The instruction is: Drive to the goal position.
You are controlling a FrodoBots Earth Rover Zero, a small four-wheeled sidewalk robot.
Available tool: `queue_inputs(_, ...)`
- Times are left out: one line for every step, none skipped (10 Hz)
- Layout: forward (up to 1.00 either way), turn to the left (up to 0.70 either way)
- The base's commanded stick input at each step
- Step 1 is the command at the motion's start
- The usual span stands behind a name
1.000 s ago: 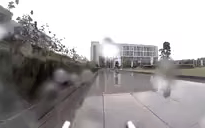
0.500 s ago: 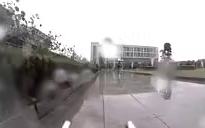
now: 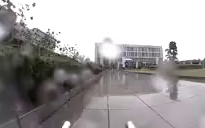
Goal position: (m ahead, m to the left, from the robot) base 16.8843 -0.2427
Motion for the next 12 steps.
queue_inputs(0.70, 0.00)
queue_inputs(0.70, 0.00)
queue_inputs(0.70, 0.00)
queue_inputs(0.70, 0.00)
queue_inputs(0.70, 0.00)
queue_inputs(0.70, 0.00)
queue_inputs(0.70, 0.00)
queue_inputs(0.70, 0.00)
queue_inputs(0.70, 0.00)
queue_inputs(0.70, 0.00)
queue_inputs(0.70, 0.00)
queue_inputs(0.70, 0.00)
